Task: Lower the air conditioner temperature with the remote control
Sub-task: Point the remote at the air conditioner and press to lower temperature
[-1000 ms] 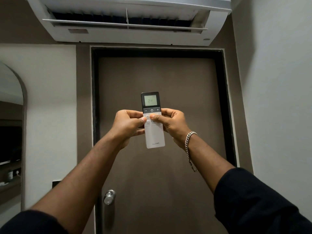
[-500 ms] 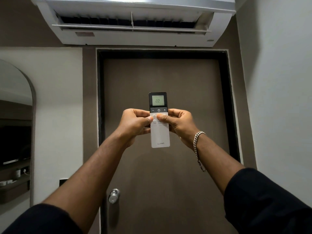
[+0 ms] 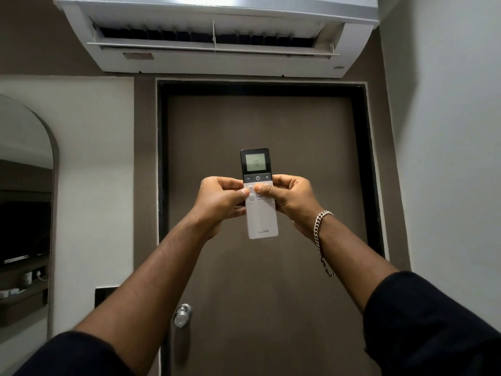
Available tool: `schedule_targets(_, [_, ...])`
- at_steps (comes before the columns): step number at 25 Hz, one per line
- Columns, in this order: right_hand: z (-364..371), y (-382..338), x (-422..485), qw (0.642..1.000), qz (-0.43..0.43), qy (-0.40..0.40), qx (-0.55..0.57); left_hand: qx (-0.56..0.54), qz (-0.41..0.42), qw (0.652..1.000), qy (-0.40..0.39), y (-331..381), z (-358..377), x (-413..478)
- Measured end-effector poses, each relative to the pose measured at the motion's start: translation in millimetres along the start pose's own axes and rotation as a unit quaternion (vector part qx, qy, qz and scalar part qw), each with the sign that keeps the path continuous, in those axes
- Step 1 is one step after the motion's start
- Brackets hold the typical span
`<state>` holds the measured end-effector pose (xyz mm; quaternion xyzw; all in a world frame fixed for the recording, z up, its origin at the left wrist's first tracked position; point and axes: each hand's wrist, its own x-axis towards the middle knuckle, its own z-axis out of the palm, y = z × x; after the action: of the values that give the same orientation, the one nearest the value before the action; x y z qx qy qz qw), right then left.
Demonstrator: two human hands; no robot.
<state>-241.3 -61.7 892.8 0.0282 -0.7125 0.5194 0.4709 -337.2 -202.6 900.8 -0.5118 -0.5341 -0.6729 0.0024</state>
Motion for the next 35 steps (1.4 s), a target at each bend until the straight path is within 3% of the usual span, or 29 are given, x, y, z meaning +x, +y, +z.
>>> schedule_targets(9, [0, 5, 0, 1.000, 0.003, -0.006, 0.019, 0.003, -0.019, 1.000, 0.014, -6, 0, 1])
schedule_targets(17, [3, 11, -1, 0.999, 0.005, -0.019, 0.029, 0.010, 0.010, 0.996, 0.088, -3, 3, 8])
schedule_targets(35, [0, 13, -5, 1.000, 0.010, -0.022, 0.018, 0.032, 0.006, 0.998, 0.048, -8, 2, 12])
